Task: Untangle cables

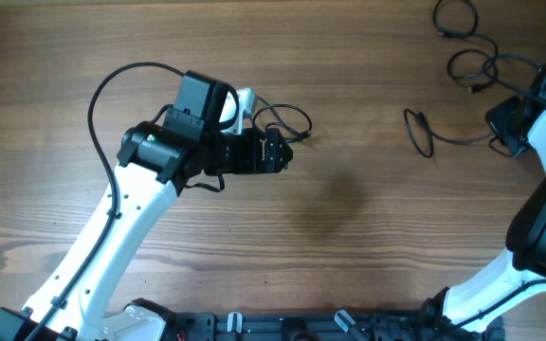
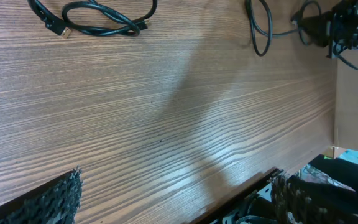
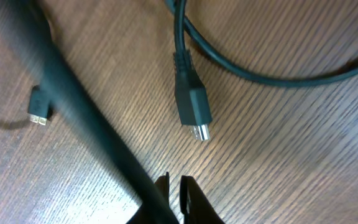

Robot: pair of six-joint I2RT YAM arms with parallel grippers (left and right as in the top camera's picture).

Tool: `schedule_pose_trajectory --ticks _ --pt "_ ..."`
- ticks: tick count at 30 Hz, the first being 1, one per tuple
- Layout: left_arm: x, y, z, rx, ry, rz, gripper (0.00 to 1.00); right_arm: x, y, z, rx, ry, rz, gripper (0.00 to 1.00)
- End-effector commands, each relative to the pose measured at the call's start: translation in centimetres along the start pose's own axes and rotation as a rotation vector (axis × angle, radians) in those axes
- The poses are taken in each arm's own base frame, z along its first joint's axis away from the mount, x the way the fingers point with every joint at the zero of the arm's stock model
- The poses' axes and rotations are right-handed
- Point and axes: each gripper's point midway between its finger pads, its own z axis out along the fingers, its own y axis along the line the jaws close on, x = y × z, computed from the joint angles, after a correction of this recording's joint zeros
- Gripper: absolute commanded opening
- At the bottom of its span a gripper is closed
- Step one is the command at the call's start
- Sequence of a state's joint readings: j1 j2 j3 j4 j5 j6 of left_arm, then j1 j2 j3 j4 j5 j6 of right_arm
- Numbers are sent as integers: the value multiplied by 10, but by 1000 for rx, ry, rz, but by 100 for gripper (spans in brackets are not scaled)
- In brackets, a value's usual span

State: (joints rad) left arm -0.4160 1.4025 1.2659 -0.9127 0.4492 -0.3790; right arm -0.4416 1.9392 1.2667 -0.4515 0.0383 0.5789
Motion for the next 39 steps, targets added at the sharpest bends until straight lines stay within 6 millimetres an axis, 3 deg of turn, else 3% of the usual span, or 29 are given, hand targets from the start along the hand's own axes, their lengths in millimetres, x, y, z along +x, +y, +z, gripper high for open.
schedule_pose_trajectory --ticks 1,2,3,6,11,13,15,16,18,19,21,22,24,29,34,36,39 --pt "-2 4 0 -8 -5 -3 100 17 -6 19 7 75 18 59" --pt "-2 4 0 -8 -5 -2 100 14 -2 16 -8 68 -38 93" --pt "-2 4 0 -8 -5 -2 100 8 3 10 -23 56 -91 100" --pt "-2 4 1 -9 -4 -3 100 -15 16 -25 -52 2 -129 100" --pt "-1 11 15 -26 33 -22 100 -54 37 -122 -163 -197 -123 100" --pt "0 15 21 -34 51 -32 100 -55 36 -151 -184 -229 -117 100" --pt "0 16 23 -36 55 -35 100 -34 42 -167 -252 -153 -103 100" --pt "-1 16 22 -35 53 -34 100 -21 48 -168 -299 -91 -115 100" --pt "-2 15 23 -32 47 -30 100 27 65 -166 -429 114 -139 100" --pt "-2 15 23 -31 46 -30 100 62 77 -165 -498 217 -238 99" --pt "-2 15 23 -32 47 -30 100 90 85 -160 -525 256 -369 99" --pt "-2 15 23 -32 47 -30 100 116 91 -155 -526 275 -496 99" --pt "-2 15 23 -32 46 -30 100 140 99 -145 -497 269 -591 99" --pt "-2 15 23 -32 47 -30 100 180 111 -108 -373 153 -862 100" --pt "-2 15 23 -32 47 -30 100 198 107 -70 -259 149 -964 97" --pt "-2 15 23 -32 47 -30 100 208 98 -49 -220 199 -986 83" --pt "-2 15 23 -32 46 -29 100 211 98 -40 -211 210 -964 53"
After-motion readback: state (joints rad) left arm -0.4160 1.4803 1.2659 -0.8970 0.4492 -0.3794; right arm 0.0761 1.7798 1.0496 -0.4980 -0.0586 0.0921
